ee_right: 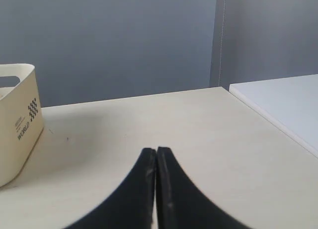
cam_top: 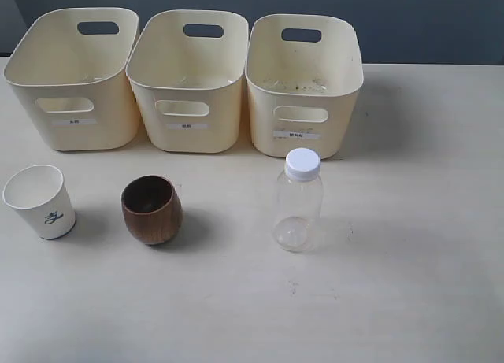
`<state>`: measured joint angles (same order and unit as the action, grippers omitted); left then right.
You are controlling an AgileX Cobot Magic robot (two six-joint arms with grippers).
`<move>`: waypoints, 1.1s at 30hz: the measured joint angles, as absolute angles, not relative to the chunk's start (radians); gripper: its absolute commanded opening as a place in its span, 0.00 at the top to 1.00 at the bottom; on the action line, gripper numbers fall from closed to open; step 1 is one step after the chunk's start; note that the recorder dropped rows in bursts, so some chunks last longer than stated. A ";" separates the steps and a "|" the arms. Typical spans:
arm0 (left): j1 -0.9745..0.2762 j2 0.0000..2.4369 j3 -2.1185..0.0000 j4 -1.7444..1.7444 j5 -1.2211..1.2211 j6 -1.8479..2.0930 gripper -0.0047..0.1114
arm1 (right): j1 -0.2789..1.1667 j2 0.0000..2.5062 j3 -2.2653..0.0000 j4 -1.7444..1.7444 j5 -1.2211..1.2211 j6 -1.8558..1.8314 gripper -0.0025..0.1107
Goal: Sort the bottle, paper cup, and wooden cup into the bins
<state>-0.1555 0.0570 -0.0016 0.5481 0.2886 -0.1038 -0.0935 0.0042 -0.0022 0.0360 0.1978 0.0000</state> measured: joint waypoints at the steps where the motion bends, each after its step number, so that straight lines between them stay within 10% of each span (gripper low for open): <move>1: -0.156 0.057 -0.002 0.548 0.289 -0.104 0.96 | -0.093 0.004 -0.002 0.036 0.198 0.000 0.97; 33: -0.156 0.057 -0.002 0.548 0.289 -0.104 0.96 | -0.093 0.004 -0.002 0.036 0.147 0.000 0.97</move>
<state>-0.1555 0.0570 -0.0016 0.5481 0.2886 -0.1038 -0.0935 0.0042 -0.0022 0.0360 0.1470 0.0000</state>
